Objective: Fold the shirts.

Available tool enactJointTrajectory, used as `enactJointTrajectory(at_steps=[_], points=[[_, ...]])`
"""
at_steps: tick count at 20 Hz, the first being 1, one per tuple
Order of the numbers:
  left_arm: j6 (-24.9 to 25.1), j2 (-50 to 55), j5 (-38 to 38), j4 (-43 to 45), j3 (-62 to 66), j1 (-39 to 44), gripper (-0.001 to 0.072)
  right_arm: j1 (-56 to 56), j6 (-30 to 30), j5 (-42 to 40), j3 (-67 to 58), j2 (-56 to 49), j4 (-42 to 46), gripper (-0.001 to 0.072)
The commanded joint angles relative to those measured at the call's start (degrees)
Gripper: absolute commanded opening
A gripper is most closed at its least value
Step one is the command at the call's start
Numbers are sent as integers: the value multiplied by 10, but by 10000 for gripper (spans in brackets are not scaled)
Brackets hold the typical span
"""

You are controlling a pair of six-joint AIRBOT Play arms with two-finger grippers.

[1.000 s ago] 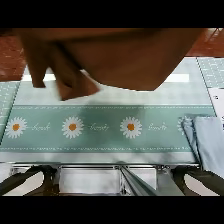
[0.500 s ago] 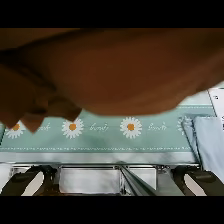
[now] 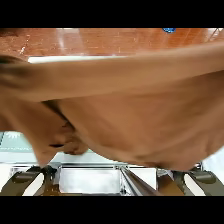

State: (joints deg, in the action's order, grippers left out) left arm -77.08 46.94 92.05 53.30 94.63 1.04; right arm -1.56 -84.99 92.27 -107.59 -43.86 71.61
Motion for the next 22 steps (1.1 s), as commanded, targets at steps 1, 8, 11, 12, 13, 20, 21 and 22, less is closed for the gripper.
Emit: enactJointTrajectory(at_steps=[1, 8, 11, 12, 13, 20, 21, 22], points=[[49, 72, -78, -1, -138, 5, 21, 0, 4, -38, 143, -22, 15, 21], [68, 424, -254, -4, -70, 4, 21, 26, 3, -214, 215, -302, 61, 20], [35, 527, -256, -22, 5, 5, 21, 80, -11, -253, 174, -435, -51, 21], [23, 552, -257, -25, 25, 5, 21, 94, -9, -269, 164, -470, -99, 21], [15, 572, -257, -28, 39, 5, 21, 102, -2, -286, 158, -499, -139, 21], [-28, 612, -222, -13, 66, 0, 511, 119, 12, -365, 157, -594, -285, 414], [-74, 612, -190, 21, 76, -19, 511, 136, 14, -344, 157, -585, -282, 414], [-85, 611, -136, 38, 86, -48, 511, 162, 18, -313, 158, -572, -276, 414]])
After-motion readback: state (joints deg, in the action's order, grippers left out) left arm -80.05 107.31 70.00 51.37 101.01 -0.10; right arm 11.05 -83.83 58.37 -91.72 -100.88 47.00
